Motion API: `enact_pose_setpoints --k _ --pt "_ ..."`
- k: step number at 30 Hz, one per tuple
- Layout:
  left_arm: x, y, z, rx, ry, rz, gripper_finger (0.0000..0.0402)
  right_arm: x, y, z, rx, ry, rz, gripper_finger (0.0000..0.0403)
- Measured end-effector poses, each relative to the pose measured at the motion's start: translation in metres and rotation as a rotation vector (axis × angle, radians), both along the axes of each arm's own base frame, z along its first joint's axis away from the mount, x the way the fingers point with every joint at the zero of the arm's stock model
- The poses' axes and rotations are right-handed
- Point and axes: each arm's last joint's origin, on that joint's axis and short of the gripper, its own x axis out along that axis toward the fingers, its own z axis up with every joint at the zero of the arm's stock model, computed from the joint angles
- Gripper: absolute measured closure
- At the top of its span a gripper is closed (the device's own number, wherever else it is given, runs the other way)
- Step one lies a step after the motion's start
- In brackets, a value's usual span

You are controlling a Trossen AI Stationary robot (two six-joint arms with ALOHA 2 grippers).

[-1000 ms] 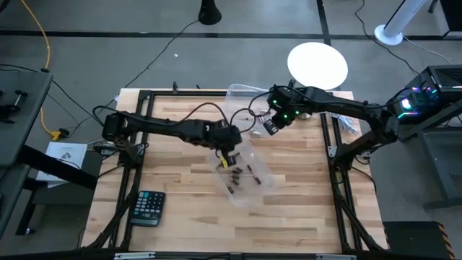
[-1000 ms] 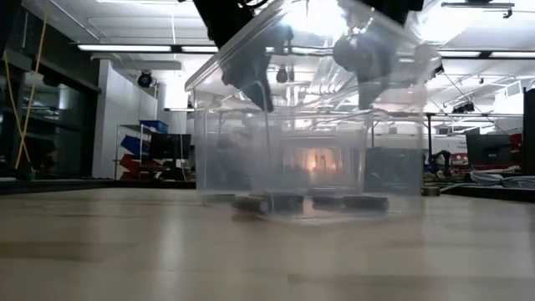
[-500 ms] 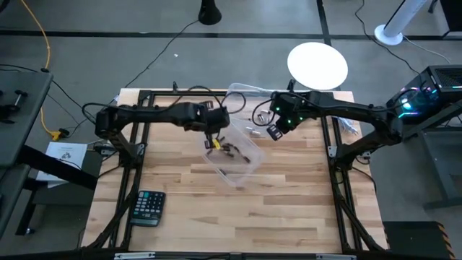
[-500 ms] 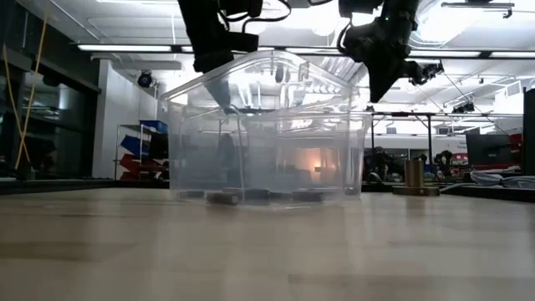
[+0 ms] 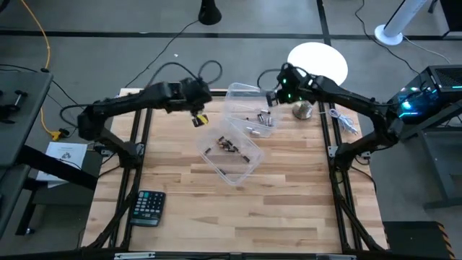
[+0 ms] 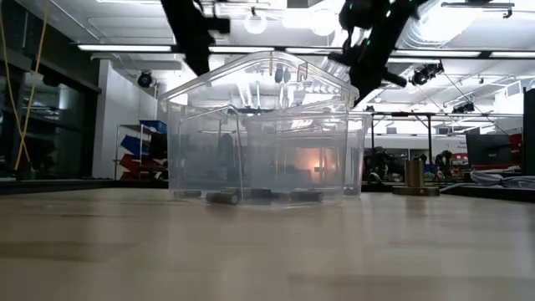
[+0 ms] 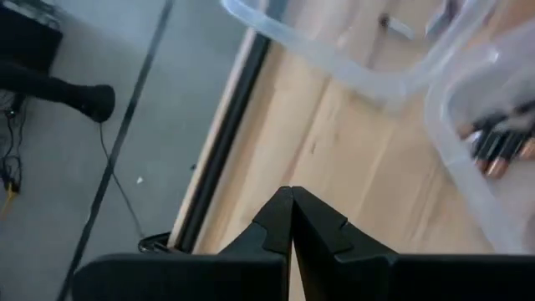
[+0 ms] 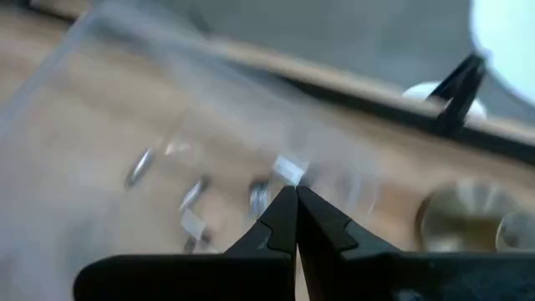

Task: Sort batteries
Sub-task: Adjust the transparent bins

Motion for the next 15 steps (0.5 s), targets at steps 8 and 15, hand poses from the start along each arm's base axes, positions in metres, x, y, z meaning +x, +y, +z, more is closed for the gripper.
enact_pose_setpoints --k 8,15 --pt "-0.047 -0.044 0.056 -0.108 -0.350 -0.020 0.0401 0.003 -0.070 -0.041 0.024 -0.009 -0.086 0.0403" --pt "-0.087 -0.111 0.038 -0.229 -0.516 0.063 0.0401 0.005 -0.096 -0.062 0.043 -0.037 -0.091 0.0403"
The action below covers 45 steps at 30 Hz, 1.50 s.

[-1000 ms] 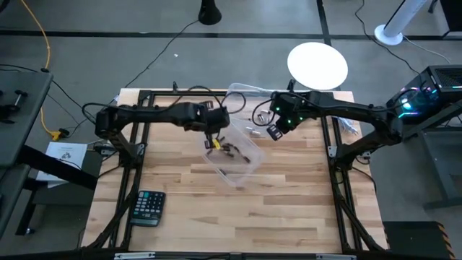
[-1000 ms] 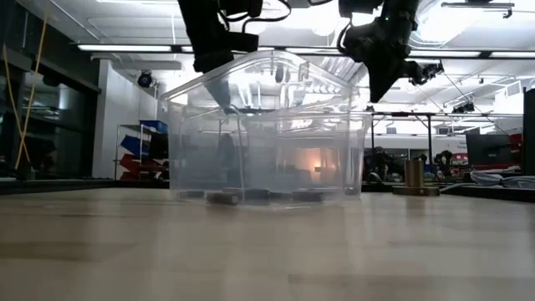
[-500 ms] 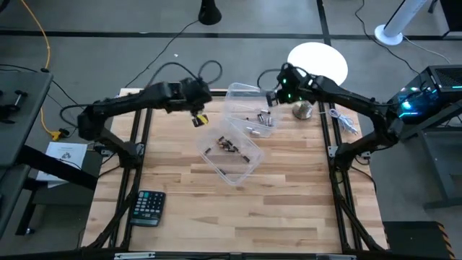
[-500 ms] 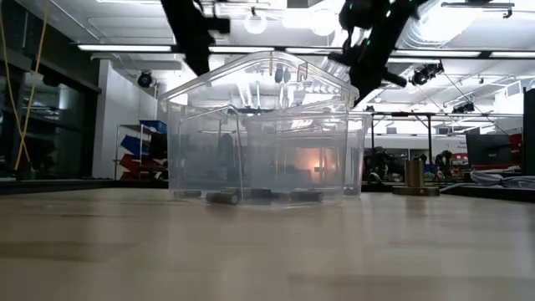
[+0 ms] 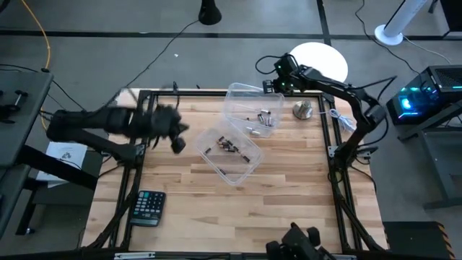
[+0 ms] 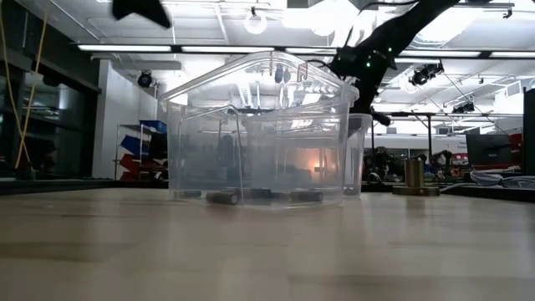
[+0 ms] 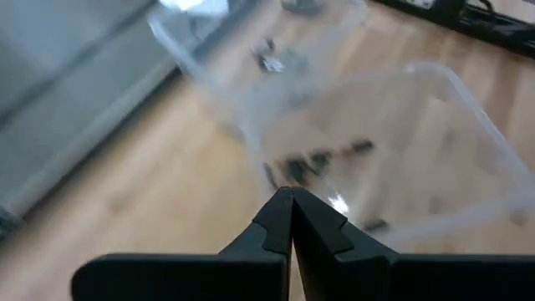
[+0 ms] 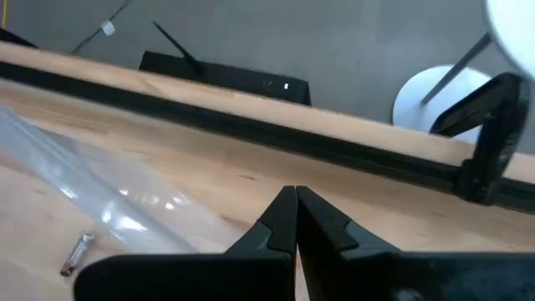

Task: Sort batteries
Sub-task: Adjust the transparent bins

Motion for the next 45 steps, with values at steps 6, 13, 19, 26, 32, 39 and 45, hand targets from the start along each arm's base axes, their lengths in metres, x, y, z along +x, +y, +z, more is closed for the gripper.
enact_pose_setpoints --k 6,13,19,26,32,39,45 --pt "-0.016 -0.055 -0.068 -0.236 0.024 0.046 0.0401 0.003 0.002 -0.007 0.049 0.014 0.082 0.0403" --pt "-0.014 -0.093 -0.146 -0.386 0.050 0.128 0.0401 0.004 0.022 -0.004 0.100 0.090 0.177 0.0403" --pt "0.006 -0.095 -0.177 -0.396 0.020 0.177 0.0401 0.015 0.047 -0.006 0.148 0.148 0.273 0.0403" --pt "0.024 -0.078 -0.184 -0.314 0.028 0.163 0.0401 0.028 0.074 -0.008 0.192 0.200 0.344 0.0403" --pt "0.027 -0.054 -0.180 -0.231 0.080 0.148 0.0401 0.036 0.097 -0.009 0.219 0.250 0.391 0.0403" --pt "0.014 -0.025 -0.173 -0.126 0.190 0.185 0.0401 0.040 0.123 -0.009 0.224 0.335 0.420 0.0403" --pt "0.002 -0.001 -0.160 -0.026 0.186 0.280 0.0401 0.036 0.144 -0.001 0.254 0.366 0.450 0.0403"
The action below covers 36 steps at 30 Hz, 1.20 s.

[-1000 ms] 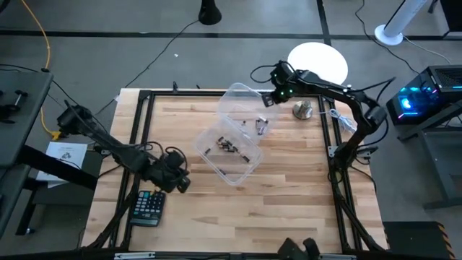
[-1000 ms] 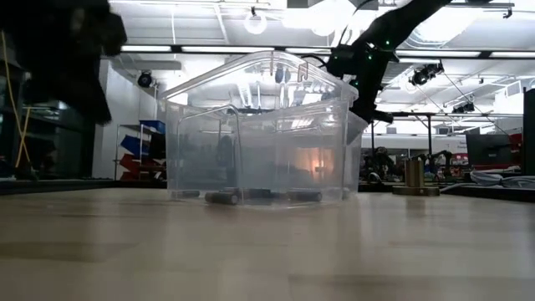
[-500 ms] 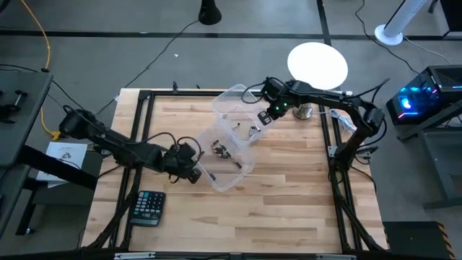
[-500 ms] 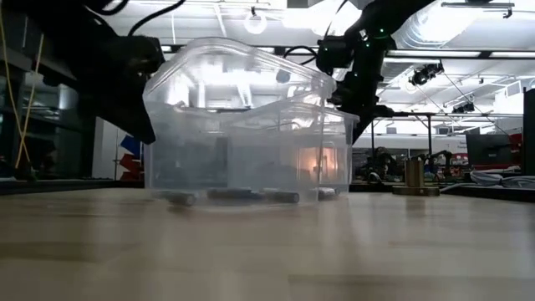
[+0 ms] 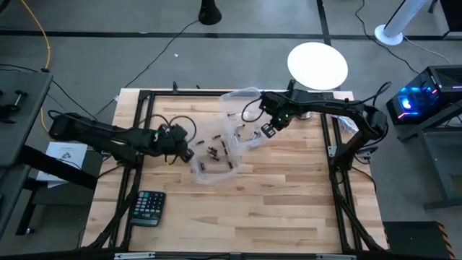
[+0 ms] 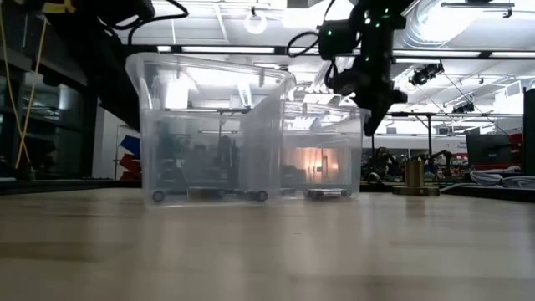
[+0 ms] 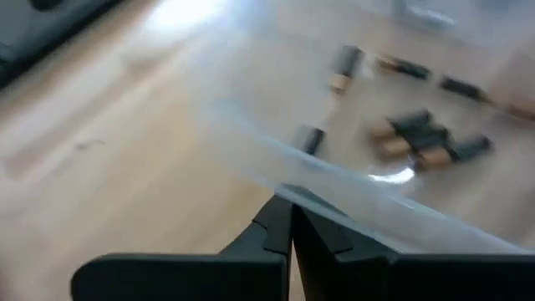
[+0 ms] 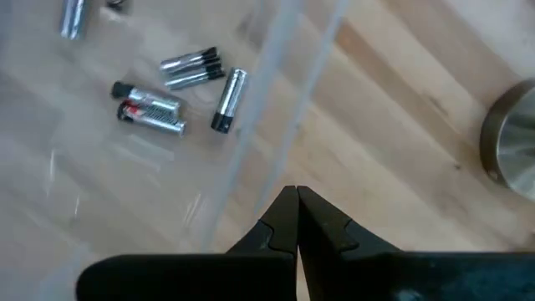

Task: Sort batteries
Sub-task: Adjust the transparent bins

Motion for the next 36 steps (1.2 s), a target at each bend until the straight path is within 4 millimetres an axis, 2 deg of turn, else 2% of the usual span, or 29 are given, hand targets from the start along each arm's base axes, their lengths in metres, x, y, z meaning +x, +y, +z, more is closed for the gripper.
enact_pose_setpoints --k 7,14,20,24,27,30,33,36 --pt "-0.009 0.028 0.014 0.125 -0.016 0.089 0.0401 -0.005 0.027 0.013 0.028 0.000 0.024 0.0403" --pt "-0.007 0.055 0.021 0.196 -0.033 0.128 0.0401 0.003 0.062 0.014 0.066 -0.011 0.074 0.0403" --pt "-0.004 0.068 0.027 0.223 -0.093 0.148 0.0401 0.004 0.090 0.014 0.102 0.009 0.114 0.0403" --pt "-0.004 0.071 0.036 0.248 -0.063 0.123 0.0401 -0.008 0.103 0.015 0.092 0.126 0.141 0.0403" --pt "-0.006 0.073 0.049 0.281 -0.054 0.102 0.0401 -0.020 0.093 0.025 0.016 0.133 0.095 0.0403" --pt "-0.010 0.075 0.067 0.307 -0.093 0.109 0.0401 -0.032 0.069 0.043 -0.077 0.049 -0.017 0.0403" --pt "-0.017 0.074 0.087 0.324 -0.170 0.115 0.0401 -0.041 0.031 0.063 -0.193 -0.093 -0.165 0.0403" --pt "-0.026 0.064 0.111 0.306 -0.263 -0.046 0.0401 -0.044 -0.014 0.075 -0.221 -0.307 -0.284 0.0403"
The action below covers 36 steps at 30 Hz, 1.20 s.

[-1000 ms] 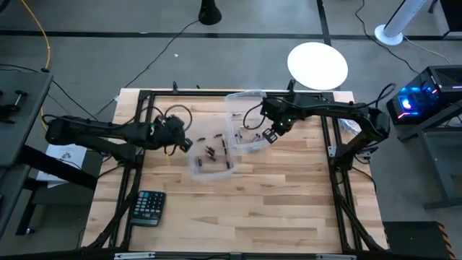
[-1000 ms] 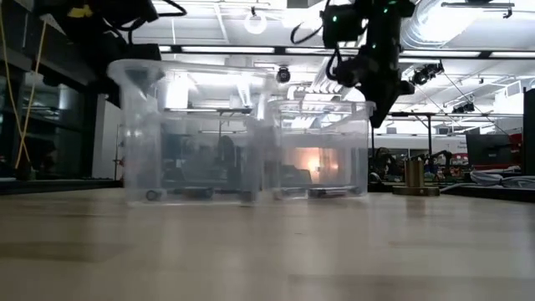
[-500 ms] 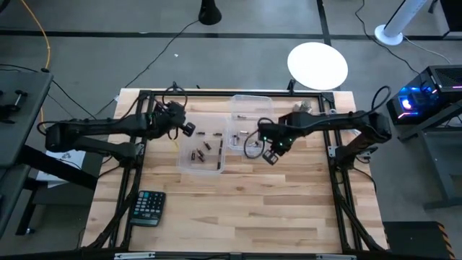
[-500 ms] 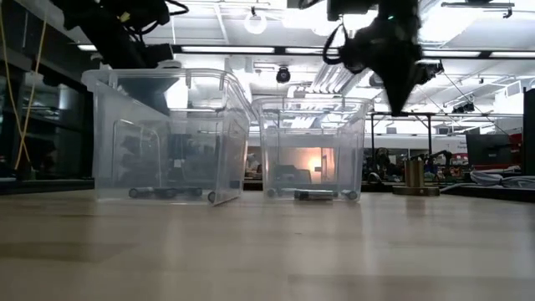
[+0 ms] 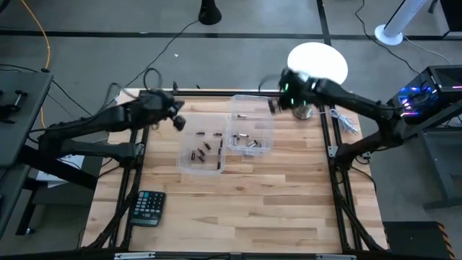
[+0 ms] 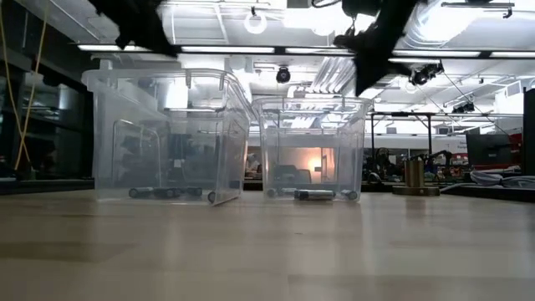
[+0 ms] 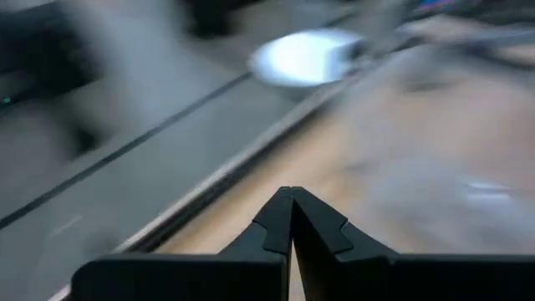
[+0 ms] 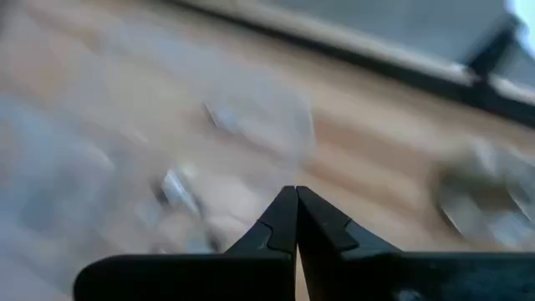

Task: Sort batteries
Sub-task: Adjust the transparent bins

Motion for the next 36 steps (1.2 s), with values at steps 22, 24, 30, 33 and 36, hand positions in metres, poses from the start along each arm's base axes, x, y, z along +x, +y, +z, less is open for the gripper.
enact_pose_setpoints --k 22,24,30,33,36 --pt "-0.004 -0.136 -0.007 -0.488 -0.088 -0.573 0.0401 0.052 -0.167 -0.110 0.245 -0.565 -0.055 0.0403" --pt "0.006 -0.149 -0.014 -0.503 -0.056 -0.597 0.0401 0.057 -0.168 -0.115 0.241 -0.571 -0.045 0.0403" --pt "0.036 -0.178 -0.033 -0.622 -0.007 -0.726 0.0401 0.063 -0.164 -0.126 0.243 -0.535 0.011 0.0403" --pt "0.043 -0.184 -0.040 -0.686 0.028 -0.757 0.0401 0.066 -0.157 -0.128 0.264 -0.502 0.068 0.0403" --pt "0.043 -0.185 -0.041 -0.693 0.038 -0.766 0.0401 0.068 -0.150 -0.131 0.298 -0.470 0.118 0.0403"
